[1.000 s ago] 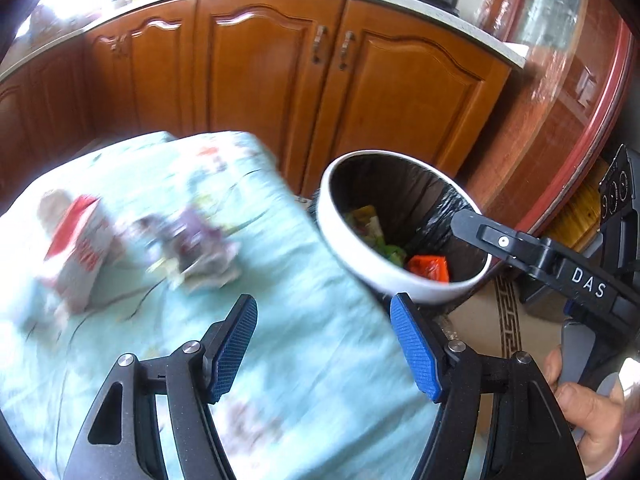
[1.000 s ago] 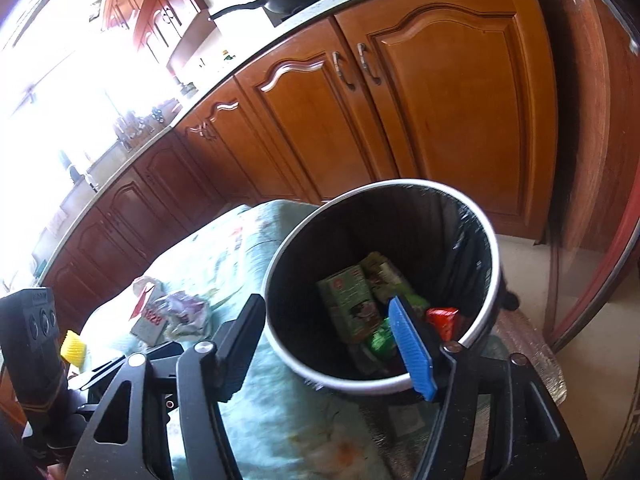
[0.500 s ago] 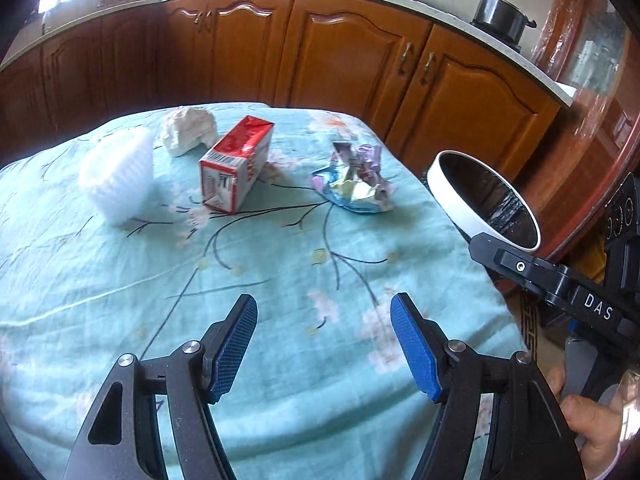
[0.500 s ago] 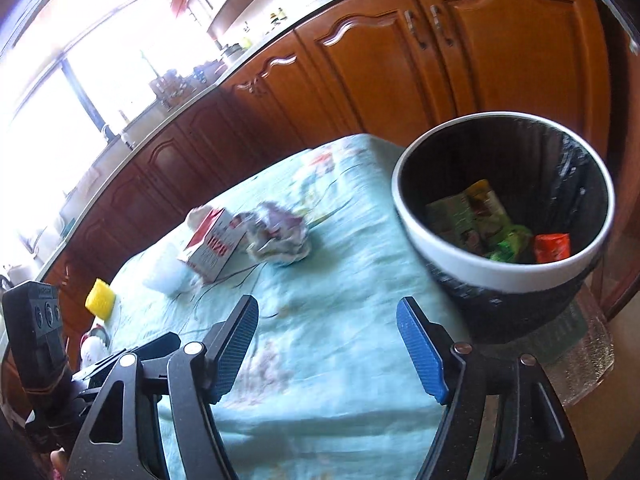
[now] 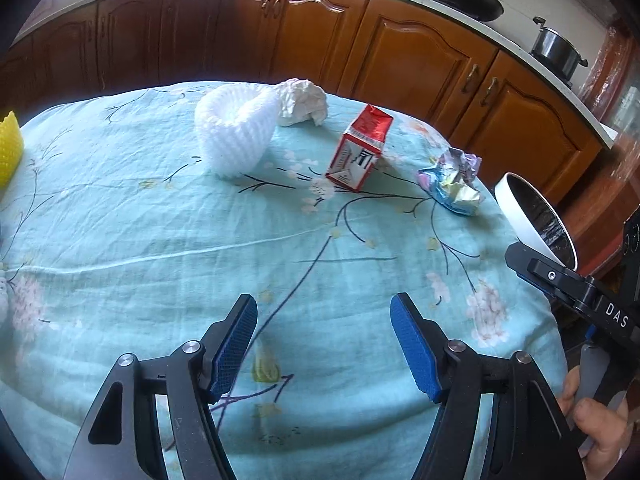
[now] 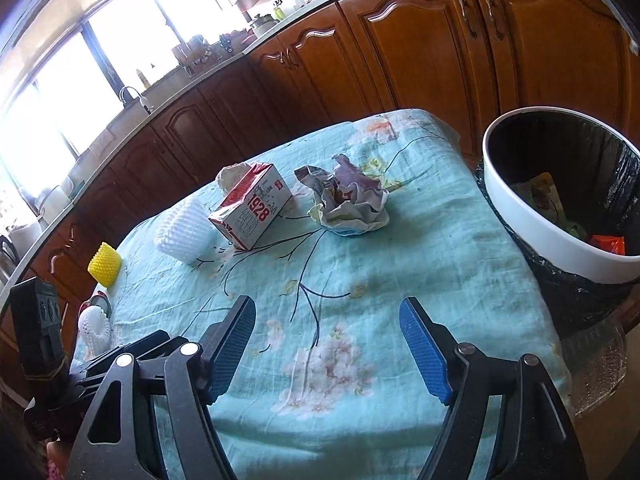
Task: Collect trash
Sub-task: 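Move both open tools back toward the remaining trash on the table, then grasp the white foam net sleeve with left tool while right tool grasps foil wrapper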
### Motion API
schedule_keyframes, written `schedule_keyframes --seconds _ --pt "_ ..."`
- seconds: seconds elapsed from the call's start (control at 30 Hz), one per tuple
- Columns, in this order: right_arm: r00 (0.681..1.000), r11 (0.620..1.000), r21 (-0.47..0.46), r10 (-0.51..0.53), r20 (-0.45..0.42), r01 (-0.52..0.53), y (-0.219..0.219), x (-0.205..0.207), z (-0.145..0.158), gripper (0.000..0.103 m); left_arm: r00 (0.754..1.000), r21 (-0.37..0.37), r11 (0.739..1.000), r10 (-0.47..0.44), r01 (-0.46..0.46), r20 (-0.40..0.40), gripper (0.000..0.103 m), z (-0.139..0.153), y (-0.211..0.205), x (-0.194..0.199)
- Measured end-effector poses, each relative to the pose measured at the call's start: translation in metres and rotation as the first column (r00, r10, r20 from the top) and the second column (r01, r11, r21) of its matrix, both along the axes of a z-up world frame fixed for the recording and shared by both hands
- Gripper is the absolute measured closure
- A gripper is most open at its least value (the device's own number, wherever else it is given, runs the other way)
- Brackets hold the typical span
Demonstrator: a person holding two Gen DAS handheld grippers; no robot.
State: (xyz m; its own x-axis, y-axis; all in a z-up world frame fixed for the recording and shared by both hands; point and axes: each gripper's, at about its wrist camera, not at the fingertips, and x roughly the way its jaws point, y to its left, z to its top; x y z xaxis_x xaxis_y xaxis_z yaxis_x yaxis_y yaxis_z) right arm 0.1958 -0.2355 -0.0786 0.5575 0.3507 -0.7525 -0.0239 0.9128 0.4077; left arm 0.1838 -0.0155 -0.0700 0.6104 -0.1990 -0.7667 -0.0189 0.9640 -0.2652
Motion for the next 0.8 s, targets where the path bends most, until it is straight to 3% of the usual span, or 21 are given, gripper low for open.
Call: schedule_keyframes --seconds 0.47,0.63,0.8 --pt "1.000 0.999 -0.046 0.005 0.024 -0.003 0.013 0.020 0.002 0.027 0.996 0.012 0.996 0.088 -0.088 -0.001 0.034 0.000 0.032 0.022" --pt "1.000 0.998 -0.058 -0.002 0.027 0.003 0.011 0.032 -0.002 0.025 0.994 0.044 0.993 0.107 -0.107 0.014 0.027 0.003 0.039 0.042" --pt "1.000 0.996 -0.085 -0.001 0.030 0.003 0.010 0.050 -0.005 0.024 0.991 0.081 0.988 0.129 -0.131 0.029 0.027 0.005 0.047 0.066"
